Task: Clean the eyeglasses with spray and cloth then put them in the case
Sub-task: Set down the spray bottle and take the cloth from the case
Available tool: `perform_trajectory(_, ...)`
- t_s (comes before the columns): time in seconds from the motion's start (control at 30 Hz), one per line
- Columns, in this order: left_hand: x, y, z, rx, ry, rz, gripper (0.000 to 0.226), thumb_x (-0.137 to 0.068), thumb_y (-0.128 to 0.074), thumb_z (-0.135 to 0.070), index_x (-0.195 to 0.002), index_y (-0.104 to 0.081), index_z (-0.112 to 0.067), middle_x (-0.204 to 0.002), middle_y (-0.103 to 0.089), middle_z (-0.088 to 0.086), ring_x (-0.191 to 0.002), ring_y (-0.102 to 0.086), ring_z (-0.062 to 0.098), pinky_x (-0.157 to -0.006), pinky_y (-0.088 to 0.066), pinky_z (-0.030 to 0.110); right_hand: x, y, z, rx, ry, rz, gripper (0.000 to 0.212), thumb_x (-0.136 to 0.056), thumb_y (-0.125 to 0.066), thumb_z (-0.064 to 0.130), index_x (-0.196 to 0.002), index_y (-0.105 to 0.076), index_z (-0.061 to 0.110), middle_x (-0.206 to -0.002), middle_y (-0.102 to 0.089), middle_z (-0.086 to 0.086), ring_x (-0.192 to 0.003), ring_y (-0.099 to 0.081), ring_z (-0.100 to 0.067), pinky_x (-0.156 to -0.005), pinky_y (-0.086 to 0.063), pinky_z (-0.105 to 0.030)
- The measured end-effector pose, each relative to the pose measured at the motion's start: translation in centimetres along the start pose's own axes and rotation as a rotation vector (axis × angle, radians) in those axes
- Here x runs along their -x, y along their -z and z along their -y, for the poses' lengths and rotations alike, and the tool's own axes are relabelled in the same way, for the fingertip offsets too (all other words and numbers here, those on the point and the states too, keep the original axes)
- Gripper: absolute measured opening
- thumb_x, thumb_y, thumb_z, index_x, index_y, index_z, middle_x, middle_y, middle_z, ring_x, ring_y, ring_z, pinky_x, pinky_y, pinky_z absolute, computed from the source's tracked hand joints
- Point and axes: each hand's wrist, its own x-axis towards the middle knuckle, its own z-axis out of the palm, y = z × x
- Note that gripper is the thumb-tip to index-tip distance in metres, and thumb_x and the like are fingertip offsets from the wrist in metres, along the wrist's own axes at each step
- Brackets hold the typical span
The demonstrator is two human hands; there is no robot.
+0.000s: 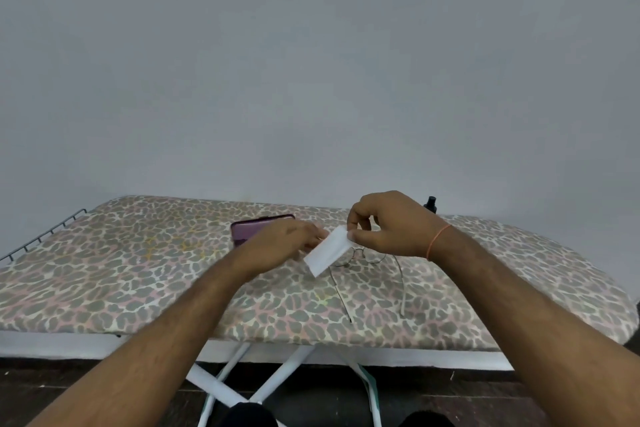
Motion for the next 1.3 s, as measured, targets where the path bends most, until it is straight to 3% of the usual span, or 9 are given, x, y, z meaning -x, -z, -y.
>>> perform_trajectory(0.07,-0.6,-1.4,-0.5,0.057,0.008,0.095,0.039,-0.107,-0.06,-0.051,-0.113,-0.085,-0.022,-0.112,-0.085,-0.001,-0.109,-0.079,0.022,-0.099,-0.061,0.041,0.9,-0.1,-0.5,0.009,0.018,-0.024,0.006,-0.097,-0.072,0.041,-0.096,-0.075,0.035,-0.085,-0.065,0.013,-0.078,-0.057,0.0,-0.072,-0.039,-0.02)
perform_trajectory(0.17,-1.6,-2.9,-0.6,0.156,-0.007,0.181,0.028,-0.104,-0.071,-0.035,-0.116,-0.084,-0.013,-0.112,-0.085,0.007,-0.11,-0.081,0.023,-0.1,-0.062,0.038,1.8,-0.7,-1.5,0.019,0.025,-0.071,0.009,-0.099,-0.071,0.042,-0.099,-0.075,0.034,-0.09,-0.063,0.013,-0.08,-0.055,0.003,-0.07,-0.033,-0.016)
perform_trajectory(0.37,-3.3,-3.8,1.0,0.356,-0.004,0.078,0.028,-0.095,-0.08,-0.027,-0.118,-0.083,-0.012,-0.115,-0.084,0.013,-0.107,-0.08,0.029,-0.091,-0.06,0.037,2.6,-2.9,-3.9,-0.127,-0.039,-0.283,0.021,-0.098,-0.071,0.031,-0.119,-0.073,0.032,-0.108,-0.063,0.015,-0.094,-0.056,0.006,-0.077,-0.042,-0.018)
perform_trajectory(0.47,-4.3,-3.7,1.8,0.425,0.008,0.016,0.042,-0.076,-0.089,-0.039,-0.11,-0.086,-0.015,-0.113,-0.083,0.015,-0.099,-0.079,0.028,-0.092,-0.06,0.045,2.3,-4.5,-4.6,-0.108,-0.005,-0.309,0.04,-0.093,-0.073,0.028,-0.132,-0.066,0.035,-0.129,-0.06,0.016,-0.113,-0.056,-0.003,-0.095,-0.049,-0.027)
perform_trajectory(0.57,-5.1,-3.9,2.0,0.499,-0.02,-0.014,0.034,-0.074,-0.089,-0.03,-0.105,-0.087,-0.014,-0.107,-0.083,0.015,-0.095,-0.079,0.028,-0.087,-0.063,0.042,1.3,-5.8,-4.9,-0.099,0.026,-0.341,0.046,-0.093,-0.077,0.032,-0.137,-0.066,0.032,-0.137,-0.063,0.014,-0.122,-0.059,-0.013,-0.101,-0.05,-0.034)
perform_trajectory(0.67,-5.8,-4.3,2.2,0.548,-0.09,-0.022,0.02,-0.08,-0.088,-0.025,-0.099,-0.088,-0.019,-0.102,-0.084,0.012,-0.092,-0.079,0.024,-0.08,-0.064,0.034,0.4,-7.0,-5.0,-0.153,0.021,-0.391,0.041,-0.094,-0.078,0.042,-0.133,-0.071,0.031,-0.13,-0.072,0.018,-0.115,-0.064,-0.009,-0.097,-0.053,-0.035)
perform_trajectory(0.83,-7.1,-4.5,3.2,0.629,-0.135,-0.047,0.018,-0.086,-0.078,-0.016,-0.101,-0.088,-0.019,-0.104,-0.084,0.01,-0.094,-0.079,0.02,-0.081,-0.063,0.031,-0.8,-8.1,-5.9,-0.297,-0.034,-0.478,0.027,-0.098,-0.076,0.03,-0.124,-0.079,0.034,-0.115,-0.077,0.025,-0.105,-0.065,-0.005,-0.083,-0.043,-0.014)
perform_trajectory(1.07,-7.6,-4.4,3.4,0.601,-0.181,-0.011,0.029,-0.079,-0.083,-0.006,-0.104,-0.088,-0.022,-0.102,-0.085,0.009,-0.091,-0.08,0.018,-0.079,-0.065,0.031,-1.4,-9.5,-7.1,-0.6,-0.088,-0.608,0.024,-0.095,-0.08,0.013,-0.113,-0.084,0.029,-0.105,-0.081,0.016,-0.098,-0.074,-0.012,-0.073,-0.056,-0.028)
perform_trajectory(1.3,-8.2,-4.6,3.5,0.62,-0.174,-0.116,0.024,-0.07,-0.093,-0.026,-0.094,-0.089,-0.022,-0.096,-0.085,0.008,-0.09,-0.077,0.021,-0.087,-0.063,0.035,-1.6,-11.0,-7.5,-0.864,-0.16,-0.533,0.022,-0.094,-0.081,0.009,-0.105,-0.085,0.028,-0.098,-0.083,0.005,-0.088,-0.076,-0.021,-0.076,-0.062,-0.053)
